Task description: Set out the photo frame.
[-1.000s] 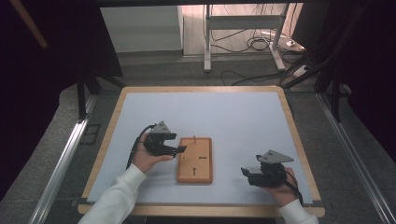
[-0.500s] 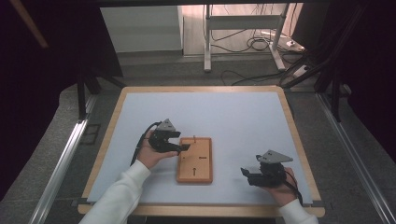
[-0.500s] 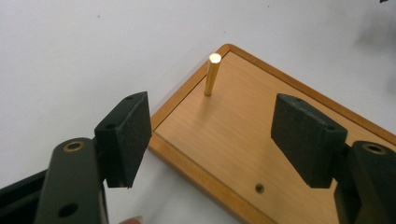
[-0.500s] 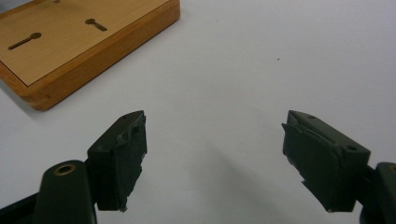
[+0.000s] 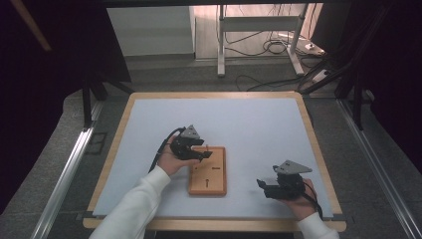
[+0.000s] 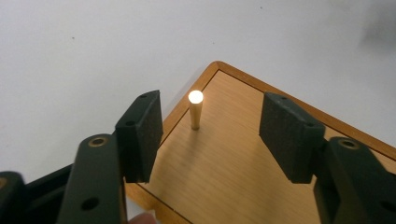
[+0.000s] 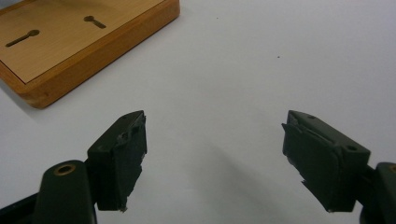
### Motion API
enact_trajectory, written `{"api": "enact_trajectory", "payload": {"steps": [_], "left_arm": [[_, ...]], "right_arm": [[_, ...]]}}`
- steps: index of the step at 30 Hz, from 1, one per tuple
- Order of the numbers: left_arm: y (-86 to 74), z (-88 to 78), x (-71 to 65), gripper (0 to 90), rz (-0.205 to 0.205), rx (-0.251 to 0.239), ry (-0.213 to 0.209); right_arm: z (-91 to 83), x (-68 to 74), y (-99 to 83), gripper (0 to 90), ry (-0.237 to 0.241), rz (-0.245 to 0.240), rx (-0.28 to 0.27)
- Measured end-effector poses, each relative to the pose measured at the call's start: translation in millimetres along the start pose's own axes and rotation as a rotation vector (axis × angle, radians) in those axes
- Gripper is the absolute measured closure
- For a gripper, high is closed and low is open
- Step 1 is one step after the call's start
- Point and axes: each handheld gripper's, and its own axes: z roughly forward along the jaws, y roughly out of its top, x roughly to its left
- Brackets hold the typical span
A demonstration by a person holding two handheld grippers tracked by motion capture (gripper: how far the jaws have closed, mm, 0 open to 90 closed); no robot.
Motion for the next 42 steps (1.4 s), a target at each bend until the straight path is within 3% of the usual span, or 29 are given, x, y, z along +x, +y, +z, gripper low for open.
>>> {"api": "enact_trajectory", "payload": {"steps": [6,11,25,32,42], "left_arm": [[-1.6,8.7,7.1,47.7,-0.008,0.002,-0.01],[-3.5,15.7,11.9,59.6,-0.003,0.005,-0.031],[-4.9,20.8,12.6,83.0,0.019,-0.005,-0.032],[-6.0,20.3,18.5,84.2,-0.012,-0.005,-0.068],[-5.9,21.5,22.2,83.6,-0.05,-0.006,-0.102]], "right_arm": [[0.5,0.2,-0.1,22.1,0.0,0.001,0.002],[1.1,0.4,-0.2,22.1,0.001,0.0,0.002],[1.5,0.7,-0.2,22.1,0.001,-0.001,0.003],[2.3,3.0,0.9,22.1,0.012,-0.004,0.0],[5.7,20.6,4.9,19.2,0.025,-0.091,-0.003]]}}
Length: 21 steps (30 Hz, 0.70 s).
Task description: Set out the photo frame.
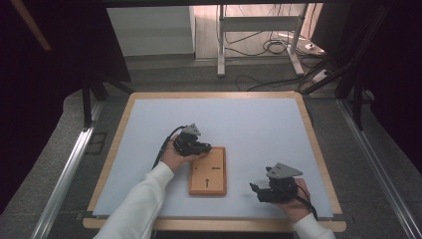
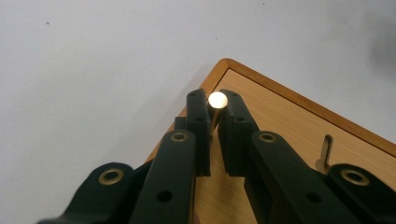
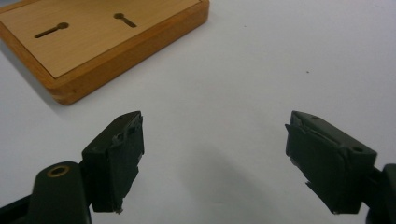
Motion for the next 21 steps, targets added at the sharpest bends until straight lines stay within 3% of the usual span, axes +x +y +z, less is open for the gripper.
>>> {"api": "enact_trajectory", "payload": {"steps": [8,15,21], "left_arm": [[3.7,-0.5,4.5,82.9,-0.014,0.038,-0.025],[5.2,-0.3,6.5,82.8,-0.04,0.049,-0.044],[6.7,-0.1,10.4,82.8,-0.053,0.06,-0.065]], "right_arm": [[4.9,12.9,4.2,18.5,0.031,-0.038,-0.012],[15.3,38.0,12.3,16.0,0.039,-0.159,0.01],[23.2,58.7,21.8,12.9,0.041,-0.231,0.008]]}}
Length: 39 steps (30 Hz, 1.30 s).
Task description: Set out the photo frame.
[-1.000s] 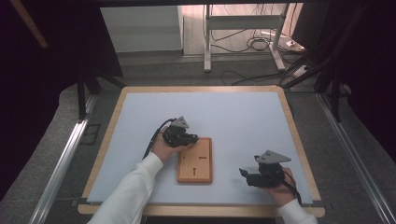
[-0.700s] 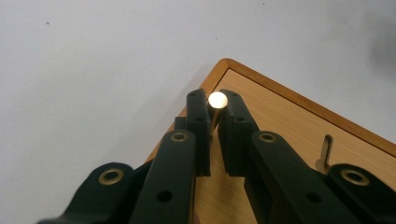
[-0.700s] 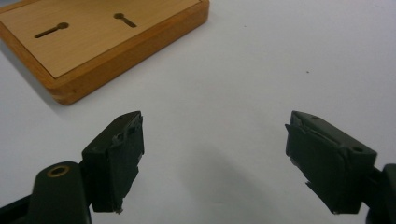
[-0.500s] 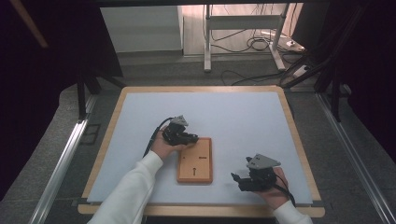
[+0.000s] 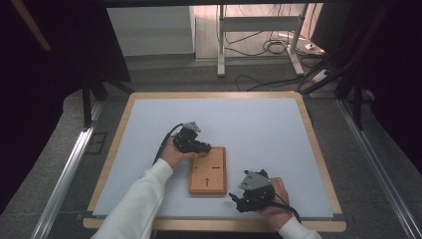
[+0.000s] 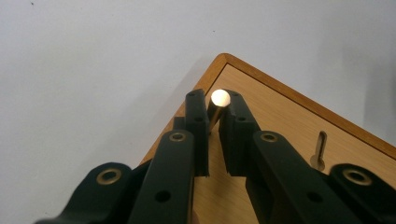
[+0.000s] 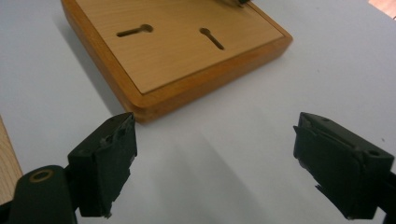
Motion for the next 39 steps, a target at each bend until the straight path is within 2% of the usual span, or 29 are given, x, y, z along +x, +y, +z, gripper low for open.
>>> {"api": "enact_trajectory", "payload": {"steps": [11,19,24,27,29,32,36,39], "left_arm": [[3.7,0.0,6.3,83.0,-0.028,0.018,-0.032],[5.8,0.3,9.2,83.1,-0.052,0.026,-0.046],[6.6,0.3,9.4,83.2,-0.059,0.029,-0.042],[7.0,0.5,8.1,83.8,-0.057,0.028,-0.031],[6.6,0.5,8.2,83.8,-0.056,0.024,-0.029],[6.2,0.9,7.0,84.0,-0.052,0.014,-0.009],[5.6,1.6,5.0,73.7,-0.057,0.001,0.018],[5.2,-5.1,5.9,63.9,-0.078,-0.033,0.052]], "right_arm": [[24.9,25.6,17.0,8.8,-0.029,-0.122,0.026],[41.5,37.8,26.0,9.0,-0.092,-0.187,0.033],[46.0,41.6,30.6,11.0,-0.146,-0.229,0.018],[45.3,45.4,33.0,14.1,-0.177,-0.286,0.005],[45.0,47.5,33.6,17.0,-0.188,-0.316,0.0],[43.4,48.3,34.1,22.0,-0.196,-0.331,-0.012],[37.7,44.1,36.0,30.4,-0.209,-0.328,-0.031],[34.7,40.6,37.7,33.2,-0.208,-0.324,-0.039]]}}
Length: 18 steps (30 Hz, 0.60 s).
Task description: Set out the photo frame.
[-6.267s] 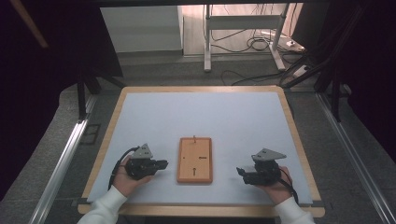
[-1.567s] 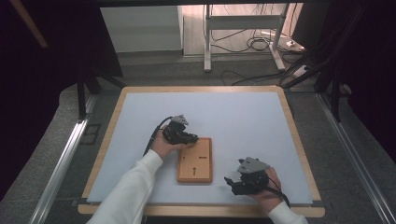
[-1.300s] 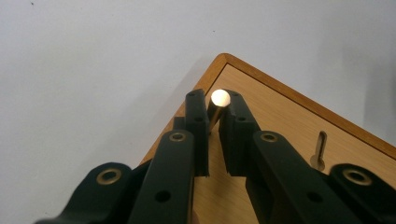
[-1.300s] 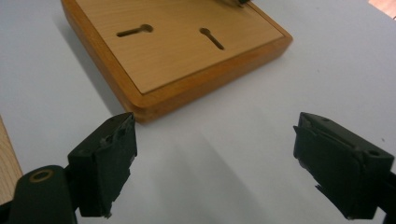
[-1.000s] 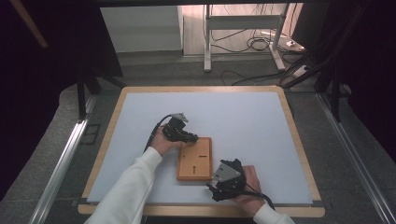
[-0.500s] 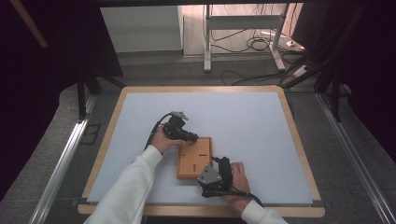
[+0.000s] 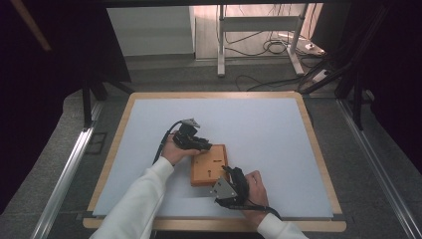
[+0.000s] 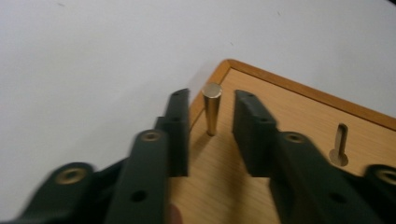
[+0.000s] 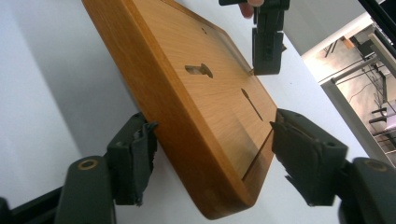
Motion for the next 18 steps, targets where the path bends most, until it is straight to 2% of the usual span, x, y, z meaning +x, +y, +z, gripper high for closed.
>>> {"api": "enact_trajectory", "payload": {"steps": [5,8,11,14,18], "left_arm": [[-5.0,-20.7,-3.8,48.7,0.005,-0.042,0.072],[-14.3,-34.8,-7.2,45.5,0.029,-0.053,0.1],[-26.6,-47.2,-10.9,39.0,0.048,-0.041,0.135],[-36.5,-57.0,-13.7,32.8,0.044,-0.055,0.14],[-50.1,-70.7,-18.1,30.0,0.034,-0.09,0.137]], "right_arm": [[-0.8,-1.1,0.0,34.9,0.002,0.002,0.001],[-1.2,-1.0,0.2,35.8,0.002,0.002,0.001],[-2.2,-3.2,0.5,36.6,-0.004,0.001,-0.002],[-2.7,-5.2,0.2,36.8,-0.005,0.013,-0.003],[-3.0,-5.8,-0.4,37.3,-0.002,0.021,-0.002]]}}
